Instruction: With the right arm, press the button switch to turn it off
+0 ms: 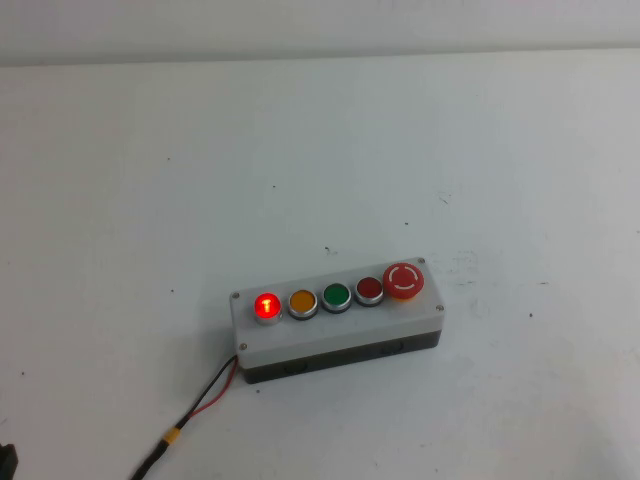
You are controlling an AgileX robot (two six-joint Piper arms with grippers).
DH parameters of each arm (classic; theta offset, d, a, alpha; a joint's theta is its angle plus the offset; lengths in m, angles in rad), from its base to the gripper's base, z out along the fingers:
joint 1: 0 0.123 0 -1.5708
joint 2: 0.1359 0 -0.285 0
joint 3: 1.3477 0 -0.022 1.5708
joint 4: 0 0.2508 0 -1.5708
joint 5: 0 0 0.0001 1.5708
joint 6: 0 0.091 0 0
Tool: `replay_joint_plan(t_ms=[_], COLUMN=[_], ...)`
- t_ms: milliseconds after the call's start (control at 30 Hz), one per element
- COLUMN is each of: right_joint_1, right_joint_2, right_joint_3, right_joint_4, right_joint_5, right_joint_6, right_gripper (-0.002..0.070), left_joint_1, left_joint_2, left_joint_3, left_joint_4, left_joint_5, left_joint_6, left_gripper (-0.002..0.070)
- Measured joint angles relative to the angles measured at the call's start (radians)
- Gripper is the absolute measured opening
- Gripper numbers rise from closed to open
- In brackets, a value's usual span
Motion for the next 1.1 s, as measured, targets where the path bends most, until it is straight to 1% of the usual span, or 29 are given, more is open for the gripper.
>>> replay_joint_plan(t_ms=[967, 1100], right_joint_1=[0.000, 0.000], right_joint_2=[0.000, 0.000], right_joint_3=[0.000, 0.000], right_joint_4=[0.000, 0.065], right_joint_5=[0.000, -0.033], right_joint_6=[0.000, 0.000], right_gripper=[-0.0017, -0.0017], left_joint_1=[0.000, 0.000], left_joint_2=[0.000, 0.000], left_joint_3=[0.000, 0.000], left_joint_4=[0.000, 0.000], left_joint_5=[0.000, 0.000], left_joint_6=[0.000, 0.000], left_gripper=[-0.0002, -0.0002])
